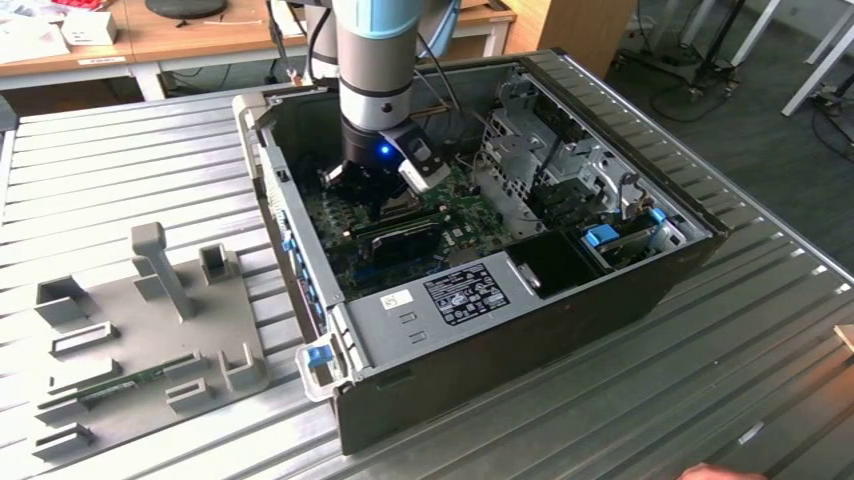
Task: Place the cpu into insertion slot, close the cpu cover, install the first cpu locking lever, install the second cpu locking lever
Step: 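Install the second cpu locking lever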
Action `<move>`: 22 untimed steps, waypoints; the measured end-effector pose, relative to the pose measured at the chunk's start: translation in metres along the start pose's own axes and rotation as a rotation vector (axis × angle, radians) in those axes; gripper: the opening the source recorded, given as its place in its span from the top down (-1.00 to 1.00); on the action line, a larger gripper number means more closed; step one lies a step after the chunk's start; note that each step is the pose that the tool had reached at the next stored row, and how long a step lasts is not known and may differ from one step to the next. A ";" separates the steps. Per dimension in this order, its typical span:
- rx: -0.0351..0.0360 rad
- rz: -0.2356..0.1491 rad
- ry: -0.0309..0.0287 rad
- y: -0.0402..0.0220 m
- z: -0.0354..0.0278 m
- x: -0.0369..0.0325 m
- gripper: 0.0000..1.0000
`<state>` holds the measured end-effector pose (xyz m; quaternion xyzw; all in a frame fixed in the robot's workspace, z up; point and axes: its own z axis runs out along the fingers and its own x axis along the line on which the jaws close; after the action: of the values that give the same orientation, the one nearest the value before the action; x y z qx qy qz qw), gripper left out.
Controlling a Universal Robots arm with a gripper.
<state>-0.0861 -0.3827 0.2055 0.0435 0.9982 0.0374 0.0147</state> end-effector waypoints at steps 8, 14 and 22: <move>-0.0007 0.000 0.0001 -0.0004 0.0041 0.0010 0.80; -0.0257 0.001 0.0020 -0.0008 0.0067 0.0017 0.80; -0.0387 0.001 0.0021 -0.0006 0.0069 0.0017 0.80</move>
<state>-0.0876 -0.3827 0.1985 0.0438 0.9973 0.0567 0.0144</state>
